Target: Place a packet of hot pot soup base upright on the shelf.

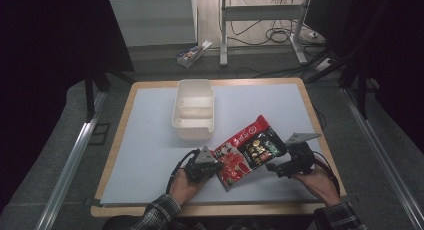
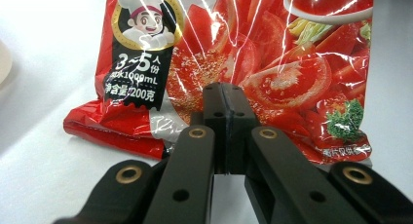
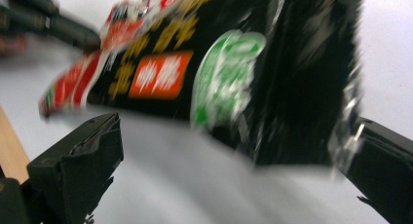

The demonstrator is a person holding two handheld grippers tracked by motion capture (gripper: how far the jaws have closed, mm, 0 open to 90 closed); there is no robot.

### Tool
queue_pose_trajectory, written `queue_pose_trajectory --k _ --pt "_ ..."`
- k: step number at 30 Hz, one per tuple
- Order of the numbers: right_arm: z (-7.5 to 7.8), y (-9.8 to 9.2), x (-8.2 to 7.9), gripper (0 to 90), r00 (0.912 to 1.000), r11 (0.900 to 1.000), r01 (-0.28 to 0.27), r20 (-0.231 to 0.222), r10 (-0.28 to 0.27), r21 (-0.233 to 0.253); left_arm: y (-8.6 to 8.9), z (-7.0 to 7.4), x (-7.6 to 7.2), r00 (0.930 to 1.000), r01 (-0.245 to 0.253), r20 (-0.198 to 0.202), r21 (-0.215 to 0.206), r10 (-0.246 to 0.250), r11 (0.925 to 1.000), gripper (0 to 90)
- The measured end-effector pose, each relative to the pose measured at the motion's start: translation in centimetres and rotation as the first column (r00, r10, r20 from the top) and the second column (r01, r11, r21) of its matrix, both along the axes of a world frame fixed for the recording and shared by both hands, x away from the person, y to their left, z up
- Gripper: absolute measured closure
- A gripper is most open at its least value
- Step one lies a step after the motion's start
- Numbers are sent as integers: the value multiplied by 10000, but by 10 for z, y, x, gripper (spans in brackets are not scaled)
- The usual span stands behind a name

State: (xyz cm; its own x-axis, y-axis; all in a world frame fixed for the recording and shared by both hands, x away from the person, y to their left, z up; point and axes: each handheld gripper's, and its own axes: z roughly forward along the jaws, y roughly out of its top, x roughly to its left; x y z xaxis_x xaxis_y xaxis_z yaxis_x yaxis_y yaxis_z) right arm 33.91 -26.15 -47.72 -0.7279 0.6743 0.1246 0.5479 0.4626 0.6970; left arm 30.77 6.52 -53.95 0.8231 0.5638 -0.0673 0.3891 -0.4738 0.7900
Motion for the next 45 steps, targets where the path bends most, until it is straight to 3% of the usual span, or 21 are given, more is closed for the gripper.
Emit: queue_pose_trajectory --k 1,3,6,7,8,10,13,14,15,17,22,25,27,34,41,45 --pt "0 0 0 0 10000 10000 0 0 0 0 0 0 0 10000 0 0 0 0 10000 900" --pt "5 5 9 0 9981 9984 -74 -603 108 569 0 0 0 10000 -9 14 -3 9 10000 900" --pt "6 11 15 16 9954 9982 -138 -938 193 581 0 0 0 10000 -10 -14 -25 10 10000 900" --pt "7 15 18 57 9945 9982 -135 -1027 194 584 0 0 0 10000 -6 -17 -30 6 10000 900" --pt "9 20 21 163 9936 9972 -91 -1114 174 747 0 0 0 10000 -7 -5 -32 7 10000 900" --pt "11 23 23 226 9920 9947 35 -1256 95 1026 0 0 0 10000 2 6 -23 -2 10000 900" --pt "15 25 25 304 9928 9930 69 -1195 73 1182 1 0 1 10000 85 -47 30 -85 10000 900" --pt "19 26 25 367 9939 9865 183 -1103 -3 1627 1 0 2 9998 198 0 117 -198 9997 900" --pt "19 26 25 367 9939 9865 183 -1103 -3 1627 1 0 2 9998 198 0 117 -198 9997 900" --pt "25 27 25 458 9946 9755 278 -1032 -52 2181 1 0 1 9997 199 115 168 -201 9997 900" --pt "28 29 27 599 9906 9689 735 -1299 -435 2362 -3 3 -2 9990 154 414 568 -178 9983 900" --pt "30 30 26 665 9915 9645 677 -1247 -366 2553 -2 5 -3 9993 -48 373 440 32 9990 895" --pt "35 32 23 689 9953 9704 527 -919 -318 2356 0 9 -3 9995 23 321 310 -33 9995 835" --pt "50 38 23 700 9978 9728 183 -655 -32 2311 6 18 -10 9986 89 518 -62 -86 9999 610" --pt "70 39 25 698 9993 9744 -137 -312 213 2245 11 22 -17 9977 -50 669 -122 58 9999 386" --pt "78 39 27 696 9997 9765 -161 -150 198 2151 15 23 -23 9979 36 654 69 -40 10000 305"
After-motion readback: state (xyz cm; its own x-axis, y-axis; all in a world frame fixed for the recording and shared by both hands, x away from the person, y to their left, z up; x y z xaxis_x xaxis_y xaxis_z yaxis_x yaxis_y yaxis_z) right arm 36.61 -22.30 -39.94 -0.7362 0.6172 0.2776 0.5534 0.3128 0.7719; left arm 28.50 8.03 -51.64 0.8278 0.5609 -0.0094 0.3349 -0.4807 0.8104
